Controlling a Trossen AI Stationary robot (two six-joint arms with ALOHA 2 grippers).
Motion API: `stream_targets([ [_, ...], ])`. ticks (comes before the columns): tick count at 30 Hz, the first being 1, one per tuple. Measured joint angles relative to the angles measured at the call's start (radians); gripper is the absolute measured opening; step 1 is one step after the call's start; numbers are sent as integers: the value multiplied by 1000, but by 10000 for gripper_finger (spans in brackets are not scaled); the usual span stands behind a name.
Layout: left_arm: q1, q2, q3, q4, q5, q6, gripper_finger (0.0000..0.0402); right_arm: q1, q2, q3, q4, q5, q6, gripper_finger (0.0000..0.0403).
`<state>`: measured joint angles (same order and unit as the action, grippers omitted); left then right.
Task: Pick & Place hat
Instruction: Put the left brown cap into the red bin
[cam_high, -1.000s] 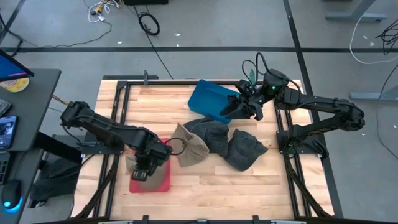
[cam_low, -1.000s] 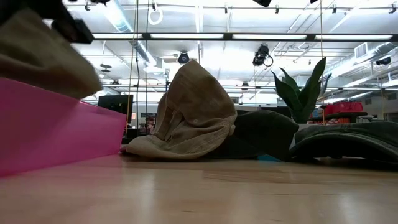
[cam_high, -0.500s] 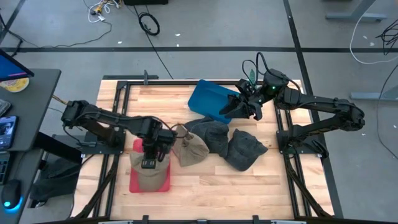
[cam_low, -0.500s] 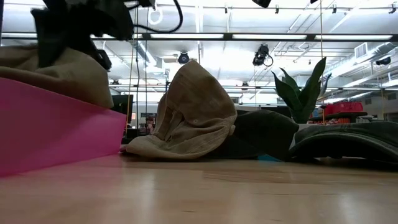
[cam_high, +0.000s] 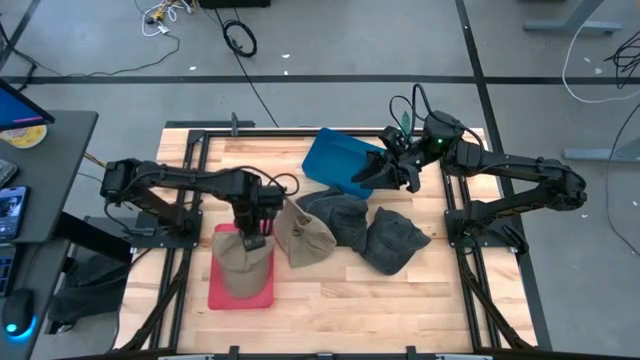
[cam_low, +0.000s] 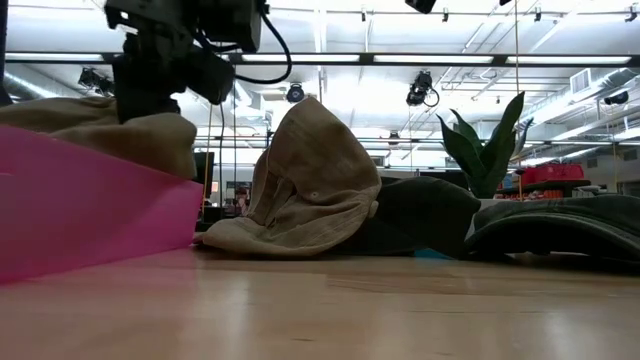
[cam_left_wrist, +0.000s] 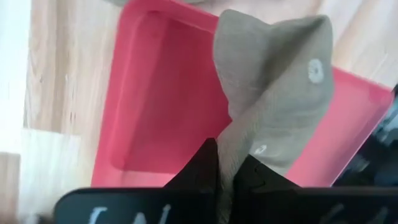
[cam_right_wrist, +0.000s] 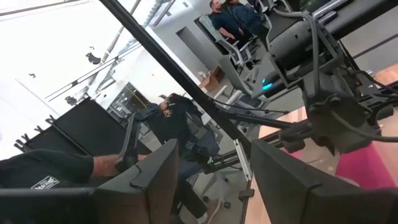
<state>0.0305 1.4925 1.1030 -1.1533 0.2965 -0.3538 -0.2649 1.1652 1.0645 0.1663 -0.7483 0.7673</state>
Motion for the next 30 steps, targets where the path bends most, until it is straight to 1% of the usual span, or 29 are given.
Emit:
stream_targets([
  [6,15,0,0,2,13,-97,11,0,0,0,-2,0,-2,206],
  [10,14,0,0,50,18,-83,11,0,0,0,-3,0,-7,206],
  [13,12,0,0,73,41,-76,11,0,0,0,-4,0,-9,206],
  [22,10,0,0,18,46,-162,11,0,0,0,-4,0,-10,206],
  [26,5,0,0,-7,8,-210,11,0,0,0,-5,0,-17,206],
  [30,-17,0,0,-43,-48,-218,11,0,0,0,-6,0,-21,206],
])
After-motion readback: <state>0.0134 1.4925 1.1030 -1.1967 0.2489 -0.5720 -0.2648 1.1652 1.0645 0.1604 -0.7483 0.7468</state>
